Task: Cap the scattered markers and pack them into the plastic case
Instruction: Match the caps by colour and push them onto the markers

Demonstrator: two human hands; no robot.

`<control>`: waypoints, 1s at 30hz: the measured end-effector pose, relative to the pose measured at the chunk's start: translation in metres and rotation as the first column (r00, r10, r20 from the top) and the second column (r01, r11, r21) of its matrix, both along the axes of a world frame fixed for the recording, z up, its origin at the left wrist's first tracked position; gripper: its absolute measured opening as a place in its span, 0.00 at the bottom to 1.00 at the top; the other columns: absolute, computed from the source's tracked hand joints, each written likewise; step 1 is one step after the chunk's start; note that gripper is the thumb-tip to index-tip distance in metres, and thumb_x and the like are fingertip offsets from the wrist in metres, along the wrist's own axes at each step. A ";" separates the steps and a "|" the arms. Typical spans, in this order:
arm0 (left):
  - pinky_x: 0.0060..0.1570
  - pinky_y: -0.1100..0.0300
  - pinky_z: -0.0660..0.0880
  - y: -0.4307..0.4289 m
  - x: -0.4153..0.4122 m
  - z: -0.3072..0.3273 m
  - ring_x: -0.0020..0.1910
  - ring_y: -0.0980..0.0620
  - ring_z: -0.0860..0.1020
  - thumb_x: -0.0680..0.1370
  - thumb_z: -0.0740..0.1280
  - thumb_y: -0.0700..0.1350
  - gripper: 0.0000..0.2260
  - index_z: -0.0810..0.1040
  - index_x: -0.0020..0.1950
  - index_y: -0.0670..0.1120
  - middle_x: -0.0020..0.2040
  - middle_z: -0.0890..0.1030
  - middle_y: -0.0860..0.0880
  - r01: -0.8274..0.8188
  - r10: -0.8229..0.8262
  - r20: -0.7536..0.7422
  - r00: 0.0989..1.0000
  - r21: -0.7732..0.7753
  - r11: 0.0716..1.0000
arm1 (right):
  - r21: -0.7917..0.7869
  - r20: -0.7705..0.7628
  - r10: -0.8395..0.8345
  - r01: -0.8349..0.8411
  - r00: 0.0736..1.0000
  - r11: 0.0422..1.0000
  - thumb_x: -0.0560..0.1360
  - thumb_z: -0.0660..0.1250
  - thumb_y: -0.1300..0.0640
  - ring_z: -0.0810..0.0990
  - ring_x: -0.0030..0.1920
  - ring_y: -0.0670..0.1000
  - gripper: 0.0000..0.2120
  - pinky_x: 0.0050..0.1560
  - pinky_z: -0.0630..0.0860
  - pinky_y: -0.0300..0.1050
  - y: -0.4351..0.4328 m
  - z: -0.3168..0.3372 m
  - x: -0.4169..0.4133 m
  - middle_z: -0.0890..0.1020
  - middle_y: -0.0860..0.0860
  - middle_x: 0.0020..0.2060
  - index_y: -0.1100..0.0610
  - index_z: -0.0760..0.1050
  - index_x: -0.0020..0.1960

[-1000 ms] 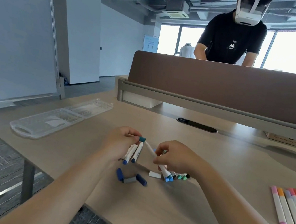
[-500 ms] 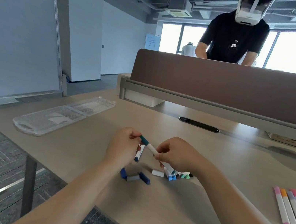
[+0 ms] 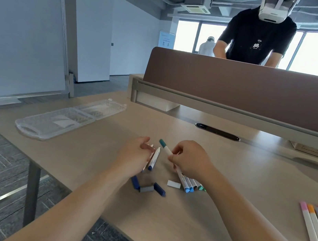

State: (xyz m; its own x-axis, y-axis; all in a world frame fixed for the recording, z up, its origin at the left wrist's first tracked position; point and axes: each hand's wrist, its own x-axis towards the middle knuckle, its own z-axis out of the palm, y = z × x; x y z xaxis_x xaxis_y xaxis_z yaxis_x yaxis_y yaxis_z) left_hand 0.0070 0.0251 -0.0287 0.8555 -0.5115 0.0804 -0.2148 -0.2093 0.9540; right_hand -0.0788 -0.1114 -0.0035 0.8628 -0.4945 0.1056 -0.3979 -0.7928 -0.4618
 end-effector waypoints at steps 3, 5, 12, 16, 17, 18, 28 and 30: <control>0.23 0.74 0.69 0.004 0.000 -0.001 0.43 0.55 0.78 0.79 0.60 0.39 0.13 0.75 0.61 0.51 0.51 0.79 0.53 -0.014 0.007 0.090 0.996 0.081 0.997 | -0.077 -0.103 -0.076 0.068 0.992 0.995 0.76 0.69 0.55 0.79 0.43 0.49 0.05 0.45 0.78 0.43 -0.002 -0.005 0.010 0.81 0.52 0.43 0.56 0.79 0.49; 0.25 0.74 0.68 0.006 0.002 -0.002 0.39 0.59 0.76 0.79 0.61 0.39 0.10 0.77 0.56 0.50 0.46 0.77 0.55 0.000 -0.015 0.134 0.991 0.117 0.993 | -0.125 -0.160 -0.103 0.084 0.982 0.989 0.75 0.69 0.56 0.79 0.43 0.50 0.05 0.45 0.77 0.44 -0.001 -0.009 0.015 0.80 0.52 0.41 0.57 0.79 0.49; 0.32 0.70 0.67 0.015 0.006 -0.003 0.40 0.60 0.74 0.79 0.63 0.40 0.08 0.78 0.51 0.51 0.44 0.76 0.56 0.008 -0.041 0.208 0.977 0.157 0.988 | -0.257 -0.226 -0.161 0.100 0.961 0.961 0.74 0.68 0.60 0.77 0.42 0.52 0.03 0.38 0.72 0.44 0.004 -0.015 0.022 0.76 0.51 0.38 0.57 0.73 0.44; 0.35 0.68 0.66 0.020 0.010 -0.005 0.40 0.62 0.74 0.79 0.64 0.40 0.08 0.80 0.52 0.50 0.42 0.76 0.57 0.008 -0.044 0.212 0.976 0.169 0.986 | -0.256 -0.188 -0.154 0.104 0.970 0.961 0.73 0.65 0.62 0.79 0.42 0.53 0.04 0.43 0.77 0.46 0.010 -0.020 0.029 0.79 0.52 0.41 0.55 0.77 0.46; 0.36 0.66 0.67 0.021 0.011 -0.005 0.40 0.61 0.75 0.79 0.64 0.41 0.08 0.80 0.52 0.51 0.43 0.77 0.57 0.009 -0.045 0.207 0.977 0.171 0.985 | -0.246 -0.166 -0.146 0.102 0.975 0.964 0.74 0.65 0.62 0.79 0.41 0.53 0.04 0.41 0.76 0.46 0.012 -0.019 0.032 0.80 0.52 0.40 0.55 0.77 0.45; 0.36 0.65 0.67 0.022 0.012 -0.007 0.40 0.59 0.76 0.79 0.64 0.41 0.08 0.80 0.51 0.52 0.43 0.78 0.56 0.011 -0.047 0.205 0.978 0.172 0.985 | -0.228 -0.153 -0.136 0.099 0.979 0.969 0.74 0.64 0.62 0.79 0.40 0.52 0.04 0.39 0.75 0.44 0.015 -0.018 0.036 0.79 0.52 0.39 0.56 0.77 0.45; 0.41 0.64 0.71 0.034 0.020 -0.011 0.47 0.57 0.79 0.78 0.64 0.44 0.08 0.81 0.53 0.51 0.48 0.81 0.54 0.024 -0.068 0.228 0.971 0.189 0.982 | -0.060 -0.326 -0.190 0.180 0.926 0.982 0.74 0.70 0.61 0.70 0.33 0.48 0.10 0.35 0.67 0.41 0.036 -0.010 0.070 0.72 0.51 0.34 0.56 0.70 0.37; 0.40 0.64 0.70 0.036 0.019 -0.011 0.46 0.56 0.78 0.78 0.65 0.44 0.06 0.80 0.52 0.51 0.47 0.81 0.53 0.030 -0.077 0.240 0.968 0.193 0.981 | -0.091 -0.384 -0.190 0.168 0.904 0.982 0.74 0.70 0.61 0.69 0.32 0.47 0.11 0.36 0.67 0.41 0.038 -0.006 0.071 0.71 0.51 0.33 0.57 0.69 0.37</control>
State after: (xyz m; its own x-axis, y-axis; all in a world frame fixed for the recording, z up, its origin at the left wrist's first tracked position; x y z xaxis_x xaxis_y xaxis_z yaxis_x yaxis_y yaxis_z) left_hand 0.0262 0.0606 -0.0395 0.7924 -0.5819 0.1829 -0.4527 -0.3601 0.8157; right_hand -0.0078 -0.0734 -0.0099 0.7384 -0.6473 -0.1890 -0.6743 -0.7110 -0.1995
